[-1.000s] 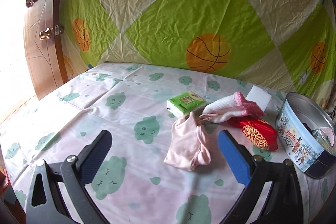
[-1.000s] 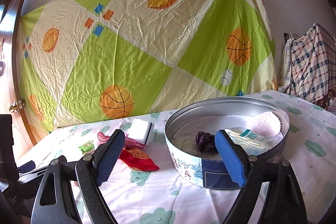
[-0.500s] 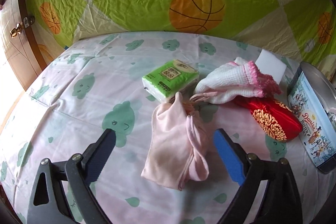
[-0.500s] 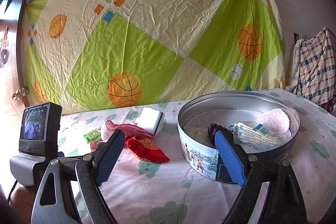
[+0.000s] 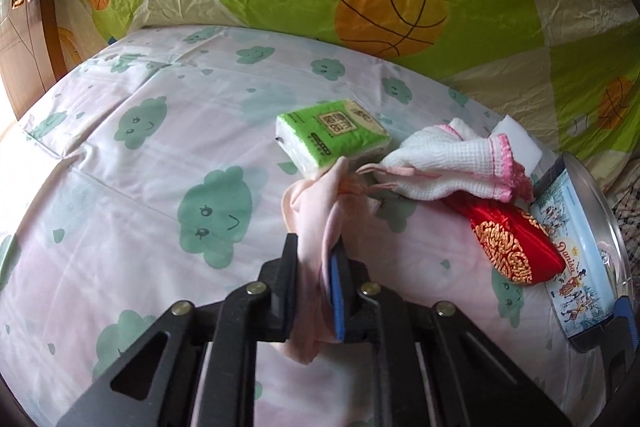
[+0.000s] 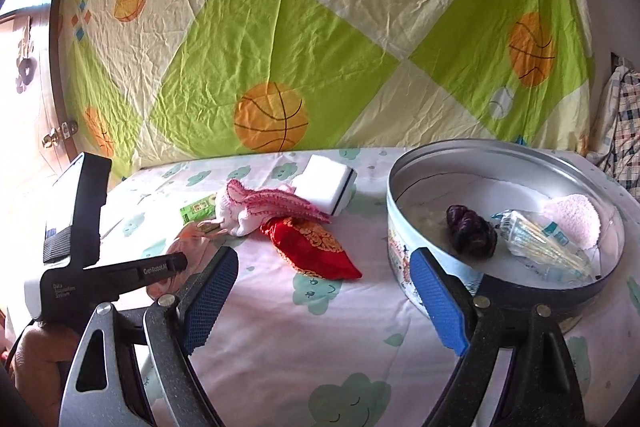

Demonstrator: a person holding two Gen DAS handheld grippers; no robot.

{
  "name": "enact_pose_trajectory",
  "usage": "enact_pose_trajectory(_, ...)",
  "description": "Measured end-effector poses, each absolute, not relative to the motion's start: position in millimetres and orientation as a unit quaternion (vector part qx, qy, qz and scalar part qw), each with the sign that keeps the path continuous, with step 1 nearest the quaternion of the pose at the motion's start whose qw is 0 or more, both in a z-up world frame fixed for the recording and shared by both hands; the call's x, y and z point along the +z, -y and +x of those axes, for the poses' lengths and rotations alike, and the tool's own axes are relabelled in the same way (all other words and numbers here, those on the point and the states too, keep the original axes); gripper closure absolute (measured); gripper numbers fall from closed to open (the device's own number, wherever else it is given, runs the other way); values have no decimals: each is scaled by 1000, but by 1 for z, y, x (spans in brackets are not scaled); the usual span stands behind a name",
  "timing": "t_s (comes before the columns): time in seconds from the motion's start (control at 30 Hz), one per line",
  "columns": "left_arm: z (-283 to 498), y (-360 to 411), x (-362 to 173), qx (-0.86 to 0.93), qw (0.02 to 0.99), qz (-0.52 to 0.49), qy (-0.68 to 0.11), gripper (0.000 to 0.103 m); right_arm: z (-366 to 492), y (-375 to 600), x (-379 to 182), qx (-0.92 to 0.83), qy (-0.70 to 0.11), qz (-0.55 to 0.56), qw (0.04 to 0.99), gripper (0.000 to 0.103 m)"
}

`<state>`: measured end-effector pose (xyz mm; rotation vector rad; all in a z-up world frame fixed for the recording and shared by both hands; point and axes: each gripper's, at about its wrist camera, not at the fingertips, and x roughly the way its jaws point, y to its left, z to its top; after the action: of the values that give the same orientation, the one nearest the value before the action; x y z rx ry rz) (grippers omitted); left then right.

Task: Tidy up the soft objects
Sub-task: 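Grasp the red embroidered pouch with the right tool while the left tool lifts the pink cloth, then carry the pink cloth and red pouch over the open tin with both tools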

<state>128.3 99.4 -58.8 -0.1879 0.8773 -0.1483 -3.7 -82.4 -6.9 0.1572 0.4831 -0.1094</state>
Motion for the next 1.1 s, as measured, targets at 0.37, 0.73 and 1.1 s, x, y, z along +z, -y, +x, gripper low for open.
enact_pose_trajectory(0.37,82,-135,-25,-29,948,-158,-275,93,68,61,-22,-46,-326,12,944,14)
enact_pose_trajectory(0.73,78,-137,-23,-23,951,-157,-264,93,111,72,-48,-42,-405,27,913,74)
enact_pose_trajectory(1.1,59,-124,-10,5,970,-113,-214,93,36,78,-34,60,-340,111,932,85)
